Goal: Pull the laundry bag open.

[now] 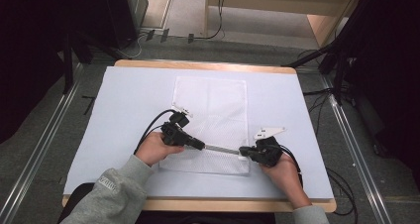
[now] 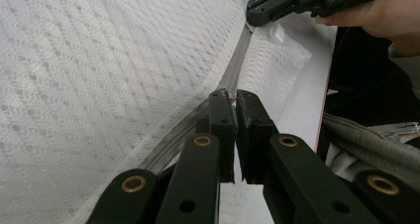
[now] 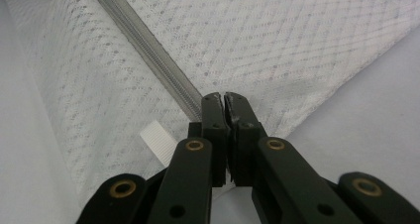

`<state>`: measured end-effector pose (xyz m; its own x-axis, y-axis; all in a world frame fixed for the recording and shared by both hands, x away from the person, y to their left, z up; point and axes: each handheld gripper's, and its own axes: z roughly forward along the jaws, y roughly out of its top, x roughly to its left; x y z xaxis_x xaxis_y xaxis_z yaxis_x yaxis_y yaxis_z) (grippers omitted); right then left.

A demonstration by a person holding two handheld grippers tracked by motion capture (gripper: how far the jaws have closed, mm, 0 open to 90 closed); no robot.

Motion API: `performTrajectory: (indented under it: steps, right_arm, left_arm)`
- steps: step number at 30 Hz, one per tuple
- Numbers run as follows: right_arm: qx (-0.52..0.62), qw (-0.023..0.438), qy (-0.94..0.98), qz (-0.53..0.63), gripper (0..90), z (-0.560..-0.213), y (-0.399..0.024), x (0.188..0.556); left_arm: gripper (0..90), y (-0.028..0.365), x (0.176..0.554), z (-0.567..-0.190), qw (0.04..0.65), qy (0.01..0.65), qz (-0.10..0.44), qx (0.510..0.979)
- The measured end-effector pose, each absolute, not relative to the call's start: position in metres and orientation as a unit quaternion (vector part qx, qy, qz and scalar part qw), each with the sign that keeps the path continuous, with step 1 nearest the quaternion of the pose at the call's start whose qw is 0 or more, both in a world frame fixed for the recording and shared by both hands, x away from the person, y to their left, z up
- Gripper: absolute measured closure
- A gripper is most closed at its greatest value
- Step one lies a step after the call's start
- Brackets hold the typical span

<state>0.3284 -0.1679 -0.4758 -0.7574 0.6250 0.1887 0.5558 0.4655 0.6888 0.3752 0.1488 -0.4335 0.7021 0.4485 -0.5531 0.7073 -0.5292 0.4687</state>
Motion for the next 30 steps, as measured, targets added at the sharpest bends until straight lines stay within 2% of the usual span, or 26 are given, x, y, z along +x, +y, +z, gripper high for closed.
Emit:
performTrajectory:
  steps: [15,30]
  right_arm:
    - [0.339,0.043,0.858,0.383,89.1,-0.476,-0.168,0.329]
    - [0.337,0.040,0.859,0.384,89.0,-0.476,-0.168,0.330]
  left_arm:
    - [87.8,0.162,0.377,-0.435,0.348,0.352,-0.190,0.848]
    - [87.7,0.209,0.367,-0.432,0.352,0.373,-0.174,0.841]
